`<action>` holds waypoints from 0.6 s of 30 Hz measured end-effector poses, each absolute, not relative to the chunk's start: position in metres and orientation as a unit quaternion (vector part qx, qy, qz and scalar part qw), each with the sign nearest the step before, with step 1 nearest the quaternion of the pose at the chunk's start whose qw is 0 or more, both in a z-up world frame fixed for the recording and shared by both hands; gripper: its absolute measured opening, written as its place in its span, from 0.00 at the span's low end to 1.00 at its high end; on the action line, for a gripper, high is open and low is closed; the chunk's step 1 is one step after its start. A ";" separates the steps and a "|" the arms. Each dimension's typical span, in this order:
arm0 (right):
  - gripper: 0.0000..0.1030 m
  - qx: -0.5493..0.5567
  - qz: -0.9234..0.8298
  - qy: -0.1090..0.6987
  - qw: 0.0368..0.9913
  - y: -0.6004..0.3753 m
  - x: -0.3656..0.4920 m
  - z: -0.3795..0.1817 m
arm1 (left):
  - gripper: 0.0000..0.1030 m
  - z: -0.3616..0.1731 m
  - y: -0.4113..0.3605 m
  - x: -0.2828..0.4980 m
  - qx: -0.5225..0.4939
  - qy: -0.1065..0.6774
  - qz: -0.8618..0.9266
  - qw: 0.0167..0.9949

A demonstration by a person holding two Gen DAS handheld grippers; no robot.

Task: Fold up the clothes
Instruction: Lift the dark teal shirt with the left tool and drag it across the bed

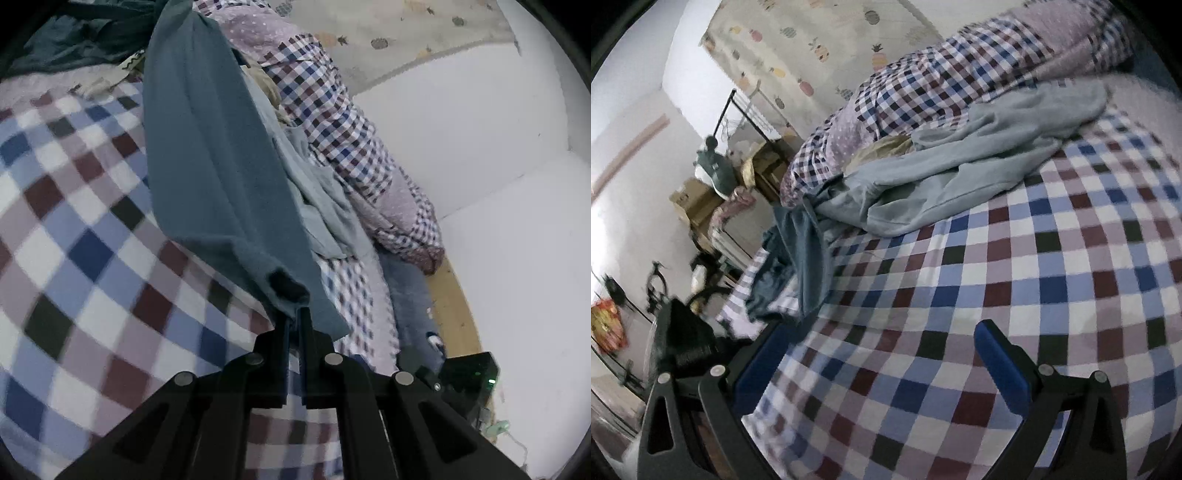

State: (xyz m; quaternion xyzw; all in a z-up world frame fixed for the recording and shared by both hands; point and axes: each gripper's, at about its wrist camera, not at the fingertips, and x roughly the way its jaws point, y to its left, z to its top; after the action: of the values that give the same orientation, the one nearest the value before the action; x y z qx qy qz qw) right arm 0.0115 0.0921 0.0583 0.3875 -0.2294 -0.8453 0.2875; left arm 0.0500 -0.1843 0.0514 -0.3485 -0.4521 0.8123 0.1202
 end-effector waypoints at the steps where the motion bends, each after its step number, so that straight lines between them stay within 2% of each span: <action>1: 1.00 0.390 -0.839 -0.243 0.291 0.095 0.011 0.057 | 0.02 0.052 -0.182 0.053 -0.346 -0.457 0.811 0.120; 8: 0.99 0.403 -0.797 -0.313 0.322 0.094 0.008 0.047 | 0.01 0.041 -0.173 0.074 -0.338 -0.488 0.798 0.107; 14: 0.96 0.408 -0.807 -0.281 0.321 0.067 0.010 0.044 | 0.01 0.034 -0.183 0.078 -0.340 -0.500 0.792 0.086; 18: 0.96 0.424 -0.800 -0.291 0.309 0.060 0.002 0.031 | 0.01 0.031 -0.184 0.073 -0.340 -0.514 0.782 0.092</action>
State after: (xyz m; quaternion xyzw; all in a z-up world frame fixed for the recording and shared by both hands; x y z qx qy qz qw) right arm 0.0019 0.0597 0.0311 0.4242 -0.2908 -0.8001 0.3088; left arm 0.0734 -0.1835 0.0308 -0.3402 -0.5141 0.7820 0.0917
